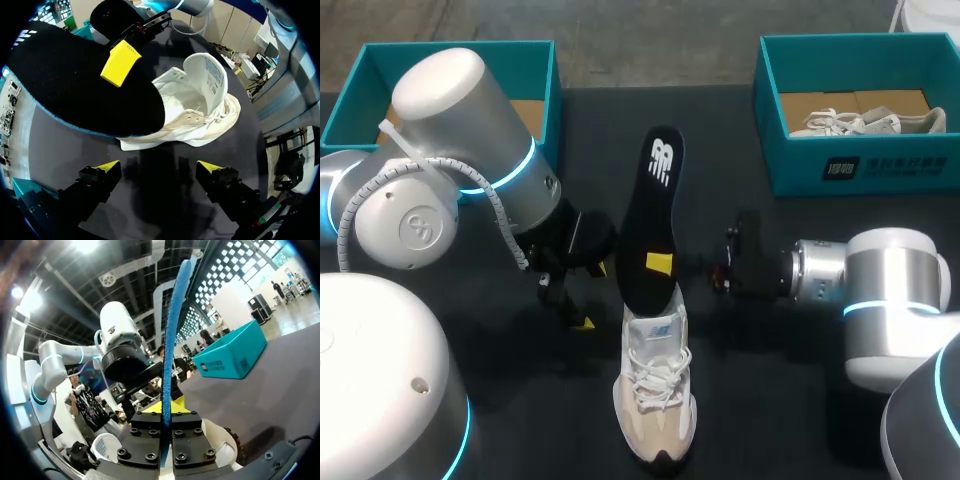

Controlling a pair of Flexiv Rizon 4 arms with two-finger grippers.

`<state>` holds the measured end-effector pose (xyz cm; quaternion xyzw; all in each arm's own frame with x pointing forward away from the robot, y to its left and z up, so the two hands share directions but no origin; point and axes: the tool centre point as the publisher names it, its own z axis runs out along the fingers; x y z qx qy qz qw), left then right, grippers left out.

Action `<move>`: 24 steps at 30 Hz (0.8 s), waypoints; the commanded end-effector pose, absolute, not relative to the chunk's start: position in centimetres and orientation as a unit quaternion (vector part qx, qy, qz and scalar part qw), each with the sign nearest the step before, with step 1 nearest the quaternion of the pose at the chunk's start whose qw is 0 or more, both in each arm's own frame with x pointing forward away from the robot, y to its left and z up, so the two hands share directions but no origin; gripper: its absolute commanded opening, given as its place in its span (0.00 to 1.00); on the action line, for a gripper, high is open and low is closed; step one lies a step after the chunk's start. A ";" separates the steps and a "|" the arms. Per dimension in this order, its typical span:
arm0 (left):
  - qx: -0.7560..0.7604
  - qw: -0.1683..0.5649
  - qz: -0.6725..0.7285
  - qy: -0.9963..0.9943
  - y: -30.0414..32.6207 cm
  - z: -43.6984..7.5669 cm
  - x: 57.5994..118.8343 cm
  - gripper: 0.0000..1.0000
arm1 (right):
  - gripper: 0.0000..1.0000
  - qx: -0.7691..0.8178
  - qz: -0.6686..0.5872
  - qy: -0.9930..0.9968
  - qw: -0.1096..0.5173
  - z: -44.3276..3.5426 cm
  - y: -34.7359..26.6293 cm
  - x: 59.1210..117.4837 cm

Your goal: Take the shoe out of the shoebox, open the shoe tongue, remove and reinsert the insole, then place the shoe into the shoebox

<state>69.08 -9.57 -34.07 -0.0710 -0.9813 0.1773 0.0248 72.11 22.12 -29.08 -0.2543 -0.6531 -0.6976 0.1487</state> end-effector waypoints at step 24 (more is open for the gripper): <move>-0.071 0.024 0.177 -0.981 -9.7 -34.2 69.0 1.00 | 0.00 -0.203 -0.692 -0.663 0.200 -30.0 21.4 72.5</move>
